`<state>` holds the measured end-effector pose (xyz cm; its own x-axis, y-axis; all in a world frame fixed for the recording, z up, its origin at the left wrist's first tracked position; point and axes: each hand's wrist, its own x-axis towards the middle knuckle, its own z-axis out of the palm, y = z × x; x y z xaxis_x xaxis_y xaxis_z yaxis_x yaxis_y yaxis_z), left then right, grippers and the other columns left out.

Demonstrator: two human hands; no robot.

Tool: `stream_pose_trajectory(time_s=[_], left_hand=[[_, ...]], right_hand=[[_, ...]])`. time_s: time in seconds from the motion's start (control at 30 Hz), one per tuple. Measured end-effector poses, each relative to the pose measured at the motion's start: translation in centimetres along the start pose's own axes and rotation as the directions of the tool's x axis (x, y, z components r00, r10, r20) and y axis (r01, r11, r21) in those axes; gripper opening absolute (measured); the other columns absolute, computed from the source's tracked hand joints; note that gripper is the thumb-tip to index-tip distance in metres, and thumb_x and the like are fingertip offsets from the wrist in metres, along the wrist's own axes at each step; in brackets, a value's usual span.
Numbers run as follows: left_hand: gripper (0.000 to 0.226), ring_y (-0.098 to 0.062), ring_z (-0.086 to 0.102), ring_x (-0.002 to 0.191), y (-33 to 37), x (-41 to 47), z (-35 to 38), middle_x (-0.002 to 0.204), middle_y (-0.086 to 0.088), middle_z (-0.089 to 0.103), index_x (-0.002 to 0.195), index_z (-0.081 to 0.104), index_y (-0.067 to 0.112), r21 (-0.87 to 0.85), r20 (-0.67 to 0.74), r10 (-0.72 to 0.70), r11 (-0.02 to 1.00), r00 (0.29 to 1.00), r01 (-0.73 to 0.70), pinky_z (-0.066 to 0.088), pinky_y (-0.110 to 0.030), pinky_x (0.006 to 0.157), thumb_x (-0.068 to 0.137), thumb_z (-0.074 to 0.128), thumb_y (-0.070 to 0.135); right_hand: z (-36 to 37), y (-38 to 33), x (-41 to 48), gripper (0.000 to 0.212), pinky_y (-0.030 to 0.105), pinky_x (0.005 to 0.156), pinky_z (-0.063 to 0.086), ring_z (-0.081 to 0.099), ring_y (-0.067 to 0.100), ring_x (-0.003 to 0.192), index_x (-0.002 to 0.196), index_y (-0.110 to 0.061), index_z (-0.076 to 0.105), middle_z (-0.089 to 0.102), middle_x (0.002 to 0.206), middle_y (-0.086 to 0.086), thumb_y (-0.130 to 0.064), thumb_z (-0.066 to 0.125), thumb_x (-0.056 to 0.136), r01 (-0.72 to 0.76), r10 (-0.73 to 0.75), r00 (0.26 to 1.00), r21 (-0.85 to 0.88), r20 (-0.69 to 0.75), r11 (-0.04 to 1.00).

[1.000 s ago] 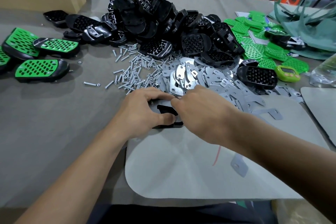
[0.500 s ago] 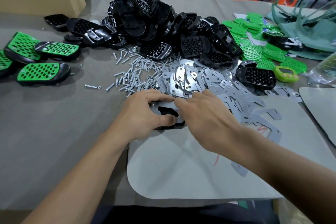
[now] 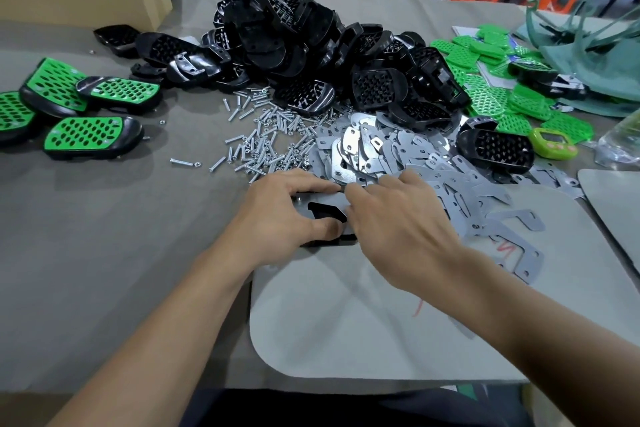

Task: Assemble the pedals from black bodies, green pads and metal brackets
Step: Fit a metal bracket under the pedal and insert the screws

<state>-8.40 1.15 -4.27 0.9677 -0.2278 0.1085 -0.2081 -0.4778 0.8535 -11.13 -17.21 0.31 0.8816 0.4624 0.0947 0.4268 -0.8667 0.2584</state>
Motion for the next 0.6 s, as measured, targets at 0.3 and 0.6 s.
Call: stream_pose_trajectory(time_s=[0.3,0.6], left_hand=[[0.061,0.007,0.064,0.1,0.0,0.0,0.0,0.105,0.029,0.068,0.108,0.08,0.04,0.034,0.006,0.003,0.999,1.0,-0.003,0.047,-0.013,0.081,0.049,0.078,0.055],[0.053,0.007,0.064,0.097,0.1,-0.1,0.0,0.103,0.031,0.068,0.099,0.077,0.047,0.026,-0.012,0.008,1.0,1.0,-0.008,0.047,-0.011,0.079,0.047,0.075,0.059]], right_hand=[[0.2,-0.8,0.3,0.023,0.034,0.057,0.016,0.023,0.017,0.051,0.077,-0.02,0.032,0.033,0.065,-0.005,-0.011,0.051,0.086,-0.037,0.036,0.995,0.003,0.088,0.999],[0.4,0.5,0.5,0.022,0.033,0.07,0.016,0.032,0.024,0.06,0.078,-0.022,0.032,0.037,0.065,-0.005,-0.014,0.043,0.096,0.069,-0.07,0.997,0.069,0.015,0.995]])
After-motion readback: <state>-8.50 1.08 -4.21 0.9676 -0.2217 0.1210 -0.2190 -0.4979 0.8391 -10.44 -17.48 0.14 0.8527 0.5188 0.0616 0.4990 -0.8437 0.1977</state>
